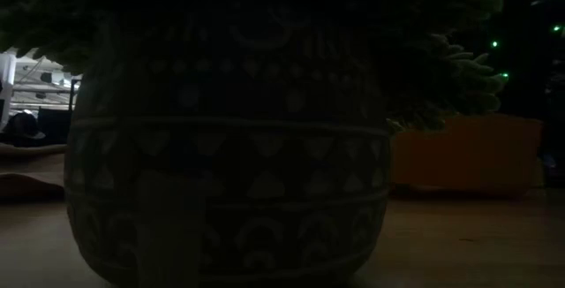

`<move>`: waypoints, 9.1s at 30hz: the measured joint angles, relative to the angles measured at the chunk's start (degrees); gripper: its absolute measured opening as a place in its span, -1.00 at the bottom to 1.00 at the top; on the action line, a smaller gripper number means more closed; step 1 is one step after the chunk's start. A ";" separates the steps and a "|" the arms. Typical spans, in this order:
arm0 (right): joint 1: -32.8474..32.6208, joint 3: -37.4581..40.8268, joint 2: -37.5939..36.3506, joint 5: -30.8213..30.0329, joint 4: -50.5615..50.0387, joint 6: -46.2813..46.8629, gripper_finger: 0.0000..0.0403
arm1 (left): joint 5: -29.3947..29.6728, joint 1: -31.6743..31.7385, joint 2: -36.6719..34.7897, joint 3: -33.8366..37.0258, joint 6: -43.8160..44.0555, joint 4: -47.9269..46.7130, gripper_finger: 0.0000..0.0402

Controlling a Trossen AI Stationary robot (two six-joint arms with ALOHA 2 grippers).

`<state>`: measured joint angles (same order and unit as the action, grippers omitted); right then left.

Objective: Sort spices by type
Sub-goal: Put the red seasoning can into the blue bin

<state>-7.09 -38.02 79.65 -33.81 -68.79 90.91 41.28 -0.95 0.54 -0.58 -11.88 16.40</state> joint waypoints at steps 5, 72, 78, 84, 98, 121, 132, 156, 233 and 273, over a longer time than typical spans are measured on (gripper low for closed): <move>0.00 0.02 -0.04 -0.20 -0.02 0.28 -0.98 | -0.08 0.00 0.00 -0.02 0.15 0.00 -1.00; 13.46 1.79 -1.61 4.83 5.51 3.39 -0.99 | -0.20 0.00 -0.01 -0.02 0.42 -0.95 -1.00; 13.54 0.62 -1.52 6.41 4.78 3.48 -0.99 | -0.20 0.00 -0.02 -0.02 0.42 -0.96 -1.00; 13.51 -1.40 -1.48 9.14 2.23 3.66 -0.99 | -0.19 -0.02 -0.01 -0.02 0.48 -0.96 -1.00; 13.05 0.02 -1.61 9.54 4.06 6.07 -0.99 | -0.18 0.00 -0.02 -0.02 0.50 -0.98 -1.00; 13.09 -2.50 -1.74 14.30 4.64 6.01 -0.99 | -0.14 -0.02 -0.02 -0.02 0.96 -0.90 -1.00; 13.09 -3.06 -1.69 12.90 5.57 4.77 -0.99 | -0.16 -0.02 -0.02 -0.02 0.01 -0.83 -1.00; 13.07 -3.13 -1.72 13.29 4.23 4.62 -0.99 | -0.16 -0.01 0.00 -0.03 0.92 -0.83 -1.00; -6.27 -2.24 6.09 2.72 10.96 30.01 -0.99 | -0.17 -0.01 -0.02 -0.04 0.77 -0.84 -1.00; -7.86 -5.03 -2.14 2.94 2.32 30.08 0.00 | -0.14 -0.02 -0.02 -0.04 0.59 0.49 -1.00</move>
<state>-14.95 -43.05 77.51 -30.87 -66.47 120.99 41.14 -0.97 0.51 -0.62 -11.28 16.90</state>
